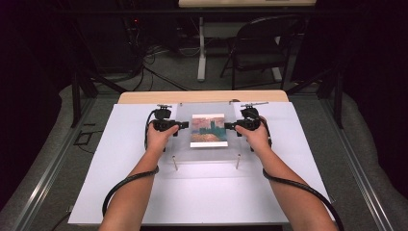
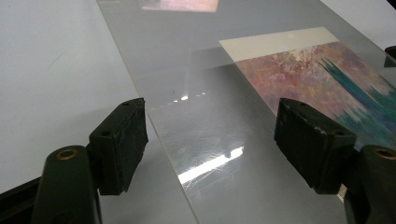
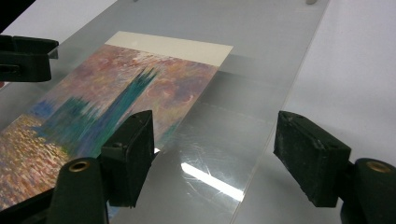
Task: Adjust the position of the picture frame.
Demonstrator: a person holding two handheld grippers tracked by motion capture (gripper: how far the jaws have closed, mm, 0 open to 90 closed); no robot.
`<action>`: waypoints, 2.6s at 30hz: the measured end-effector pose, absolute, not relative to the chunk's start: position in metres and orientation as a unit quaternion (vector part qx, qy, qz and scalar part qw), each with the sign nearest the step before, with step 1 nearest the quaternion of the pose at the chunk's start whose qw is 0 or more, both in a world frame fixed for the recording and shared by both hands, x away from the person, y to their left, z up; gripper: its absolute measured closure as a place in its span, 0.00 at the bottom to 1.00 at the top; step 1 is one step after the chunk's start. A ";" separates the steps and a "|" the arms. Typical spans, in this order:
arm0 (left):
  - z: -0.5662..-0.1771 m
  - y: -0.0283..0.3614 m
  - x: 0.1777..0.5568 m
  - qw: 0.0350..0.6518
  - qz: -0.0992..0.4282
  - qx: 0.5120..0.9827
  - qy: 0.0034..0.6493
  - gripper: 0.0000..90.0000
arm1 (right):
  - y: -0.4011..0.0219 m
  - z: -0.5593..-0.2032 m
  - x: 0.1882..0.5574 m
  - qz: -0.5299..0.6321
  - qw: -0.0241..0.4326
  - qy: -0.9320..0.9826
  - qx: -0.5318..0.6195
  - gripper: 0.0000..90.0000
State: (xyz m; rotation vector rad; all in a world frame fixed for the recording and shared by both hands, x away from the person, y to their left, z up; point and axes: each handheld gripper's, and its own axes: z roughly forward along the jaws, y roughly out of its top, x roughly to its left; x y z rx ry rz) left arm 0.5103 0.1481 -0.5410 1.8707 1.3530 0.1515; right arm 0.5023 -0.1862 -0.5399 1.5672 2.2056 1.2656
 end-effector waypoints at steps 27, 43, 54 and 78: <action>-0.545 0.149 0.515 0.403 0.001 0.739 0.541 0.19 | -0.185 -0.548 0.511 0.429 0.017 0.724 0.540 0.22; -0.544 0.148 0.516 0.402 0.003 0.739 0.541 0.19 | -0.185 -0.546 0.511 0.425 0.019 0.728 0.537 0.23; -0.544 0.148 0.515 0.403 0.006 0.739 0.539 0.19 | -0.185 -0.546 0.511 0.428 0.021 0.726 0.538 0.23; -0.537 0.149 0.514 0.410 0.016 0.746 0.525 0.19 | -0.185 -0.538 0.508 0.429 0.032 0.733 0.527 0.23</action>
